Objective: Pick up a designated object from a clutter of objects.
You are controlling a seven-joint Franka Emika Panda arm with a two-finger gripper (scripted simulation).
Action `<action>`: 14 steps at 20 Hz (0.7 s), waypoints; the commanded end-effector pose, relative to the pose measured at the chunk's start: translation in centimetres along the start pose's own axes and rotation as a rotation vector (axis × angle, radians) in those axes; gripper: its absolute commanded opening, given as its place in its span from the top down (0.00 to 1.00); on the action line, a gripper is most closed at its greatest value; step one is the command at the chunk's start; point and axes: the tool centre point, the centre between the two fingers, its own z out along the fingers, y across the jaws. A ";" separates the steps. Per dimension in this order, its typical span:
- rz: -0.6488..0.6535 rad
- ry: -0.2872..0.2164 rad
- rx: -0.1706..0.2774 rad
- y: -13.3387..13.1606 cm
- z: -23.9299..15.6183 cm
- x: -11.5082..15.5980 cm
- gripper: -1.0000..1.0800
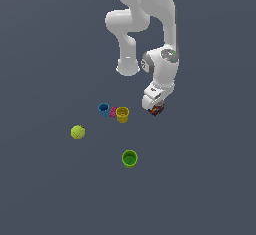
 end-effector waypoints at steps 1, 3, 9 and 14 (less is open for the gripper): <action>0.000 0.003 -0.001 0.6 -0.7 -0.1 1.00; 0.000 0.003 -0.001 1.1 -1.4 -0.3 1.00; 0.000 0.004 0.001 3.5 -4.2 -1.2 1.00; -0.001 0.005 0.004 6.2 -7.6 -2.2 1.00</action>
